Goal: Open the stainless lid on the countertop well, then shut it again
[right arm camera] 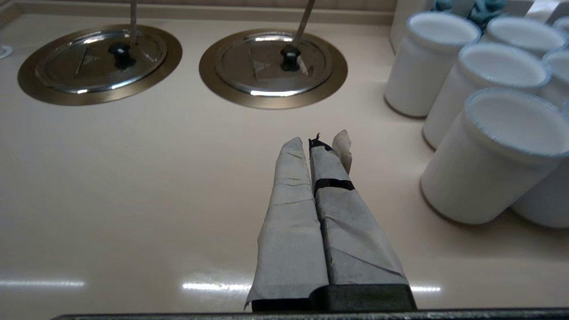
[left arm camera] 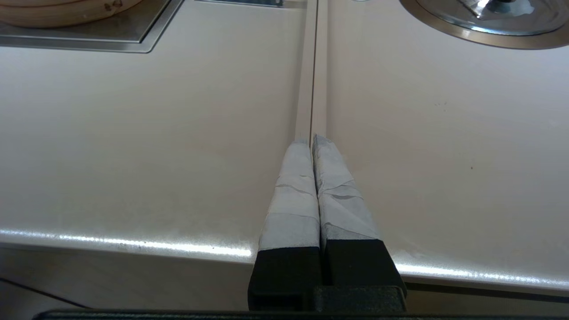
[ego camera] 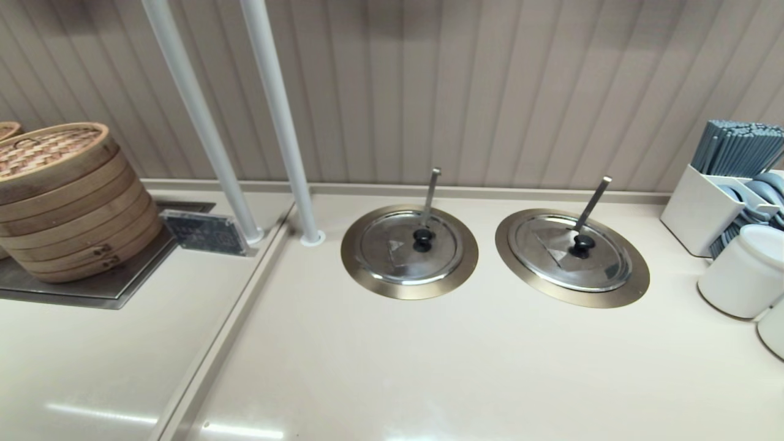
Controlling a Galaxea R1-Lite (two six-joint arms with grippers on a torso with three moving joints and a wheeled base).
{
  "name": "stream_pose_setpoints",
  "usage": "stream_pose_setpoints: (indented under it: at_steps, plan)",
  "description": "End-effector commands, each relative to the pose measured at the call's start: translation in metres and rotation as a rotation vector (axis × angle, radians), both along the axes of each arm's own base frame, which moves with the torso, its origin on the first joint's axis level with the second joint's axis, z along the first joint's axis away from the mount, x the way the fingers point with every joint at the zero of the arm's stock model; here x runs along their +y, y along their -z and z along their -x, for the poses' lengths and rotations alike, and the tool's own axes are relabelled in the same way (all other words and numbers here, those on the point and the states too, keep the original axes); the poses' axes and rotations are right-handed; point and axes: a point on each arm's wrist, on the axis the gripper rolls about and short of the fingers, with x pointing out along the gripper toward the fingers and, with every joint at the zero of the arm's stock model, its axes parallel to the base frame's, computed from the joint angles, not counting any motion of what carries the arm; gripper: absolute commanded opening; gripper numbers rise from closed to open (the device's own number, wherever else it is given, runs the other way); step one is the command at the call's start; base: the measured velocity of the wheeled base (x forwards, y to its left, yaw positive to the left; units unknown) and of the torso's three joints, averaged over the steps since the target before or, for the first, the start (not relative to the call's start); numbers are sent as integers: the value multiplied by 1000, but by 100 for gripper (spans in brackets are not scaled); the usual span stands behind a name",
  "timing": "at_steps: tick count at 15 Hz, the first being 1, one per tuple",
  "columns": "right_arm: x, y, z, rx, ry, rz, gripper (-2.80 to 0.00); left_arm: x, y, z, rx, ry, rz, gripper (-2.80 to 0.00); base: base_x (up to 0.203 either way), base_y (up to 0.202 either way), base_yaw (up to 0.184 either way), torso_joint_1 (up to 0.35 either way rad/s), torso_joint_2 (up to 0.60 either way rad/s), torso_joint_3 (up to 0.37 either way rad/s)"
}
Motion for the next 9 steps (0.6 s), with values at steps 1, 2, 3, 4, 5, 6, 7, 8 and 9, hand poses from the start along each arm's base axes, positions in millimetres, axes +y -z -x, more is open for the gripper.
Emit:
stream_pose_setpoints:
  at_steps: [1,2,3,4,5,6,7,8,9]
  plan:
    - [1,29,-6,58,-74,-32,-280,0,0,0,1,0,0,-280,0,0,0,0,0,0]
    - [3,40,-12,108,-131,-30,-280,0,0,0,-1,0,0,-280,0,0,0,0,0,0]
    - [3,54,-18,155,-149,-20,-280,0,0,0,0,0,-1,-280,0,0,0,0,0,0]
    - [3,64,-26,156,-144,-13,-280,0,0,0,0,0,0,-280,0,0,0,0,0,0]
    - [2,74,-34,127,-124,5,-280,0,0,0,-1,0,0,-280,0,0,0,0,0,0]
    - [2,73,-40,35,-107,43,-280,0,0,0,1,0,0,-280,0,0,0,0,0,0]
    - [2,74,-43,-23,-100,79,-280,0,0,0,0,0,0,-280,0,0,0,0,0,0]
    - [2,75,-44,-28,-100,125,-280,0,0,0,0,0,0,-280,0,0,0,0,0,0]
    - [2,77,-44,-18,-100,119,-280,0,0,0,1,0,0,-280,0,0,0,0,0,0]
